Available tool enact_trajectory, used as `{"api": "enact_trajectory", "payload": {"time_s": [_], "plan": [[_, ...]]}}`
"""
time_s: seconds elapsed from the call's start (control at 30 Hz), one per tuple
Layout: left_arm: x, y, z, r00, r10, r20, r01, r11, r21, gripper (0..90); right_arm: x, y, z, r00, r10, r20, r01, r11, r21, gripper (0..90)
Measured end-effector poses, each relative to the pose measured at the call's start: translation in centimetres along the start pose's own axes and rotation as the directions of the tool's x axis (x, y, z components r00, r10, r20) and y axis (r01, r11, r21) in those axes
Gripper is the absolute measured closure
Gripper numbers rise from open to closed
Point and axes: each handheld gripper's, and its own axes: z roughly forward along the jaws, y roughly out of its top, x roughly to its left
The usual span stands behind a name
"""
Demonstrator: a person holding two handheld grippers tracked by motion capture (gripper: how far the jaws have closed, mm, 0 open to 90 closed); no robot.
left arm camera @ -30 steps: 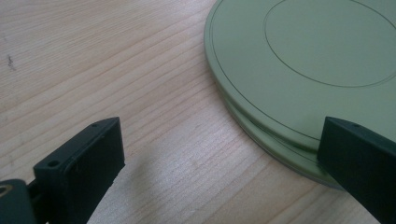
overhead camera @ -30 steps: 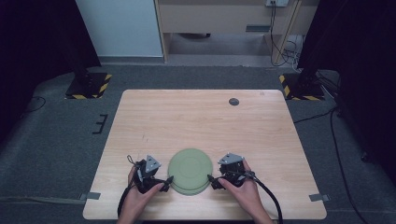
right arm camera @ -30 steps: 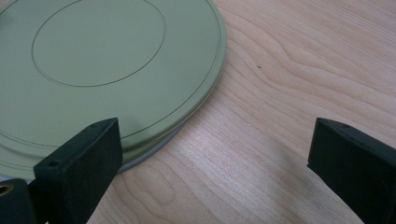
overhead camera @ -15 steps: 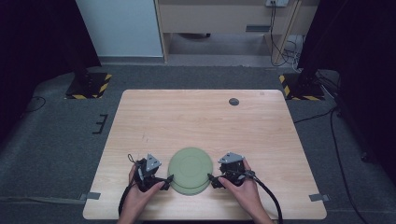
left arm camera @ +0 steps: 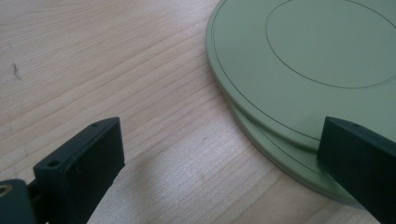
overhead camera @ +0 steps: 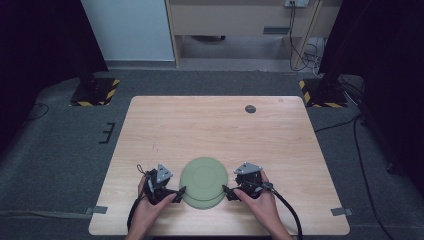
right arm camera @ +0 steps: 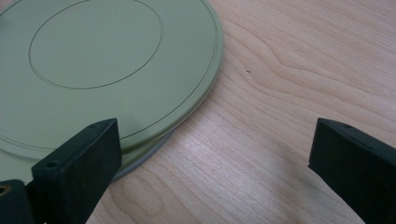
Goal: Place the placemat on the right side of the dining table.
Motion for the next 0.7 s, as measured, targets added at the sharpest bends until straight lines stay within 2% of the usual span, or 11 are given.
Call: {"api": "enact_trajectory", "payload": {"time_s": [0.6,0.7], "plan": [[0.09,0.15,0.15,0.9999,0.001,-0.011,-0.001,1.0000,-0.005,0.4,-0.18,0.12,0.23,0.9998,0.016,0.010,-0.016,1.000,-0.003,1.9],[0.08,0.09,0.06,1.0000,0.003,-0.006,-0.003,1.0000,-0.009,1.7,-0.19,0.10,0.17,0.9997,0.023,0.003,-0.023,1.000,-0.002,4.0]]}}
